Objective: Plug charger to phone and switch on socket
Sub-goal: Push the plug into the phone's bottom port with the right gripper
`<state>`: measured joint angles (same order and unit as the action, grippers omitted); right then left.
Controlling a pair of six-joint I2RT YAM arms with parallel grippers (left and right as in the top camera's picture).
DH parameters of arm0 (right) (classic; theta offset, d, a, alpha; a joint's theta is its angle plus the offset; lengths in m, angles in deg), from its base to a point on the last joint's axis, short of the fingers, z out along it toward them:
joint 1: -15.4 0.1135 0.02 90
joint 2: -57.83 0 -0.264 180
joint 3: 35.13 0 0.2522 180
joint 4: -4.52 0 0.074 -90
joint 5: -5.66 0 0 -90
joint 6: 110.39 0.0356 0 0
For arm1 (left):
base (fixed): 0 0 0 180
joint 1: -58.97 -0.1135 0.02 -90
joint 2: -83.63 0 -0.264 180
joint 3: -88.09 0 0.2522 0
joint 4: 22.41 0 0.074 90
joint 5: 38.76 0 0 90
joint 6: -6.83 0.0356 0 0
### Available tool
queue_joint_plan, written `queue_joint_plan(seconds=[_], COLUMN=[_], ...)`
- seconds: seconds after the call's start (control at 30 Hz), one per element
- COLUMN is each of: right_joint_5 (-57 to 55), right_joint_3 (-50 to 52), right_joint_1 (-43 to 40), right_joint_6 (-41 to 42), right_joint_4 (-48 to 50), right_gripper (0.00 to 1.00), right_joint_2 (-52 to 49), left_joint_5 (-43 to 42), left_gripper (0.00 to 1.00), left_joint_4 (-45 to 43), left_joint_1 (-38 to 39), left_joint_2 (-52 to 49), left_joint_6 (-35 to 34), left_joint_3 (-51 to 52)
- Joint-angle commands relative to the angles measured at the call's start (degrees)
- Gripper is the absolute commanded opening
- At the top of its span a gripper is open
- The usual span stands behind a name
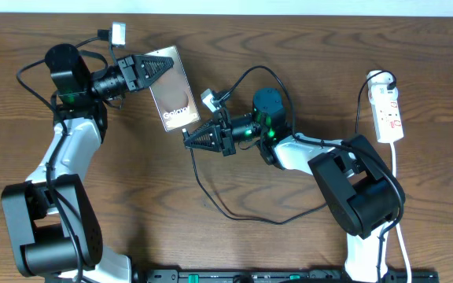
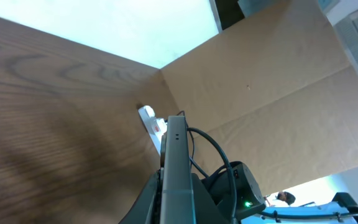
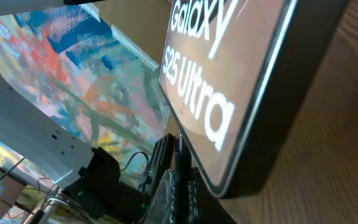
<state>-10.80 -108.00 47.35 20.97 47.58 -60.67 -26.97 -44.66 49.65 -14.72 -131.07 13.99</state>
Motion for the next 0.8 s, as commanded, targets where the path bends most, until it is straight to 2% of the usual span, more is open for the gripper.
queue_joint_plan(seconds=[0.0,0.77], right_joint_5=[0.1,2.3], right_joint_3=[0.0,0.0], right_joint_1=[0.0,0.0], right_joint_6=[1.4,0.1], right_joint_4=[0.2,3.1], right_gripper=[0.01,0.01], right_joint_2=[-0.2,-1.7], left_joint_5=[-0.6,-4.3], left_gripper=[0.08,0.07], left_joint_4=[-0.5,-3.3], left_joint_1=[-0.2,-0.2], left_joint_2=[0.9,0.9], left_joint_6=[-1.3,-0.9], left_joint_3=[0.1,0.1])
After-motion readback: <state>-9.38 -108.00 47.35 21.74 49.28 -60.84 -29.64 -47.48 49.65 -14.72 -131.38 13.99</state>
